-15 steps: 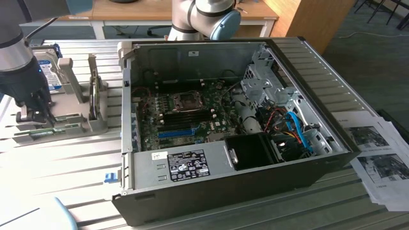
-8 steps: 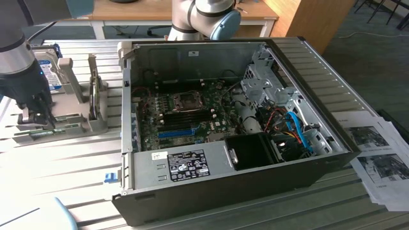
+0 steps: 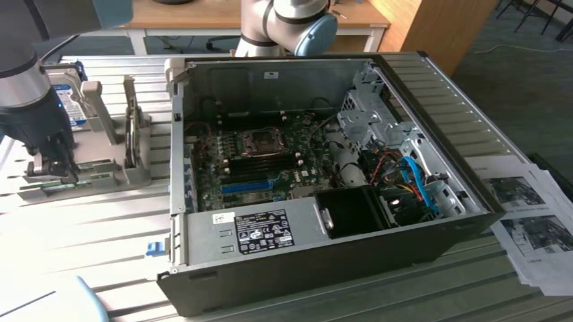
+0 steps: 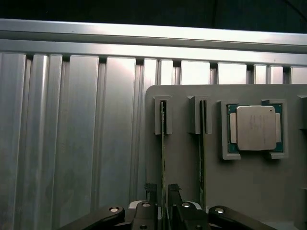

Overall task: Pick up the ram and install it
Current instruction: 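Pick up the ram and move it above insertion slot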

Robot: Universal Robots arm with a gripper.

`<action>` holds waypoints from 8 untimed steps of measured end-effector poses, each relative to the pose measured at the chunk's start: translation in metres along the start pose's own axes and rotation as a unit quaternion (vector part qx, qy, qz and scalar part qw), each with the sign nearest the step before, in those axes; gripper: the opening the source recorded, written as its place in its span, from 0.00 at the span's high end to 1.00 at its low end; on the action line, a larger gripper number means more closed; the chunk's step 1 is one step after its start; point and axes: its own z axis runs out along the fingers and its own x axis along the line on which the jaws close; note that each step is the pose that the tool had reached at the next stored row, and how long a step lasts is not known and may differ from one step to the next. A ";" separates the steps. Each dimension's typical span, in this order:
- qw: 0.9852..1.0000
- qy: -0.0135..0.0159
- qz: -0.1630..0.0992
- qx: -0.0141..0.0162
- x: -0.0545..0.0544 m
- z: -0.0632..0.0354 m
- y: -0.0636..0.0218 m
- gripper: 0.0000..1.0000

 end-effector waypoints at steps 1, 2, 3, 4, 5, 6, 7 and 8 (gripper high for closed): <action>1.000 0.000 0.000 0.000 0.000 0.0006 0.0000 0.77; 1.000 0.000 0.000 0.000 0.000 0.0013 0.0000 0.77; 1.000 0.000 0.000 0.000 0.000 0.0019 -0.0001 0.77; 1.000 0.000 0.000 0.000 0.000 0.0025 -0.0001 0.77; 1.000 0.000 0.000 0.000 0.000 0.0031 -0.0001 0.77; 1.000 0.000 0.000 0.000 0.000 0.0035 -0.0001 0.77; 1.000 0.000 0.000 0.000 0.000 0.0036 -0.0001 0.77; 1.000 0.000 0.000 0.000 0.000 0.0036 -0.0001 0.77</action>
